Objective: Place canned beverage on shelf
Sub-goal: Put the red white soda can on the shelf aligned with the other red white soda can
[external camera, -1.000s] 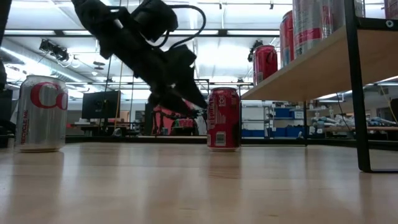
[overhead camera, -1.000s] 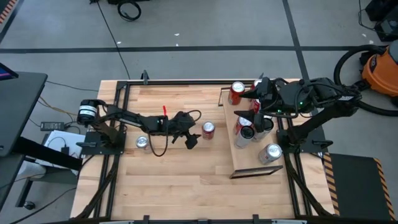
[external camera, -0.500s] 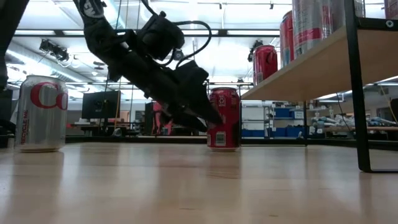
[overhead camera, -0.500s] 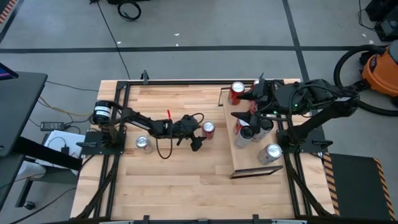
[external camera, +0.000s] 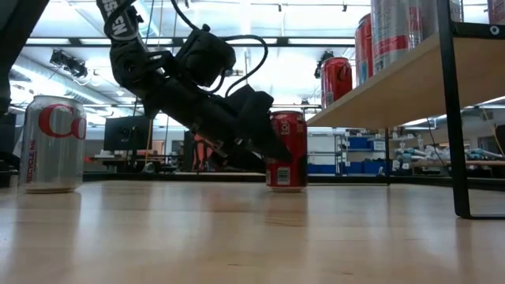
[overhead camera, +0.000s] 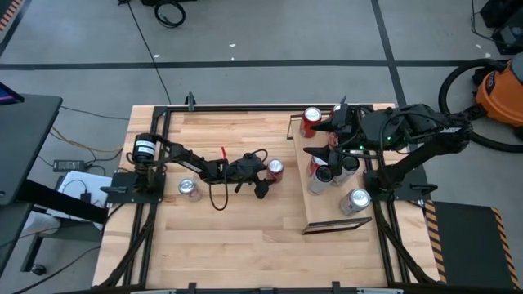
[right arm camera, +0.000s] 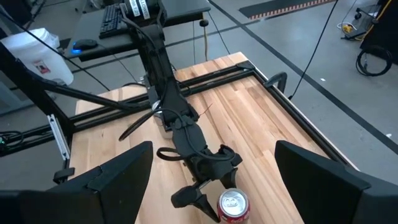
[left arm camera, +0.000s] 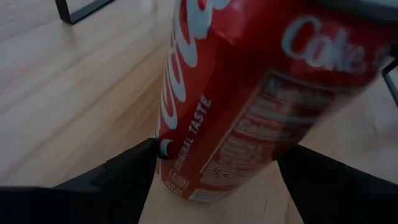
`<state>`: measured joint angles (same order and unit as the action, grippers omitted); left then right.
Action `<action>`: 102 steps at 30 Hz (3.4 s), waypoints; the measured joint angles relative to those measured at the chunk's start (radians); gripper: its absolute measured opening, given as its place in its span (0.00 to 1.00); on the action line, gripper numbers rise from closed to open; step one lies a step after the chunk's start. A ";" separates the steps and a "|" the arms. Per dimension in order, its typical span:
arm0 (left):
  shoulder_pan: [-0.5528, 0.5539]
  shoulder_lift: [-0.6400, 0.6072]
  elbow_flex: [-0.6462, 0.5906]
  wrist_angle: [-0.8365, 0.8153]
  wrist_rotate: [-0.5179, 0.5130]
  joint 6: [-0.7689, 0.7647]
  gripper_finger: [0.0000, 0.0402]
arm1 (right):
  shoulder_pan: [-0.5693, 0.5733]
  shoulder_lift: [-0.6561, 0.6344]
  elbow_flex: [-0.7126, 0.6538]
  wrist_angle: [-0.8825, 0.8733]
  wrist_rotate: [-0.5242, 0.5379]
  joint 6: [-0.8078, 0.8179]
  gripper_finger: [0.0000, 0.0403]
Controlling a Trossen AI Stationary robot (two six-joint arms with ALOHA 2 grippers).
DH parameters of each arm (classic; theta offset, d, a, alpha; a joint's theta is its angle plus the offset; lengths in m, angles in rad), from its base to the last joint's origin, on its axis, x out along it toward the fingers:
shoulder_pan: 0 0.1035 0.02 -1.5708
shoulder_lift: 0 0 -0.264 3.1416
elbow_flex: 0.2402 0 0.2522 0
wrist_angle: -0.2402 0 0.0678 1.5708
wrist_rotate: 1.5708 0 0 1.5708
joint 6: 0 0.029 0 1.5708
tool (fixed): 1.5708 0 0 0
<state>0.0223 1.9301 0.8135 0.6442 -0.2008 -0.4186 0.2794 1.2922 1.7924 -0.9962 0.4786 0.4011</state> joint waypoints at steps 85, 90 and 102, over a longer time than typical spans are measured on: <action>0.031 0.062 0.027 0.271 -0.005 0.085 1.00 | 0.000 0.019 -0.001 0.009 -0.001 0.052 0.86; 0.031 0.062 0.027 0.288 -0.007 0.067 0.96 | 0.000 0.026 -0.001 0.016 -0.001 0.050 0.86; 0.039 0.053 0.026 0.290 0.012 -0.017 0.82 | 0.000 0.027 -0.001 0.018 -0.003 0.048 0.86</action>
<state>0.0614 1.9834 0.8399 0.9342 -0.1891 -0.4355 0.2790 1.3197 1.7916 -0.9783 0.4753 0.4496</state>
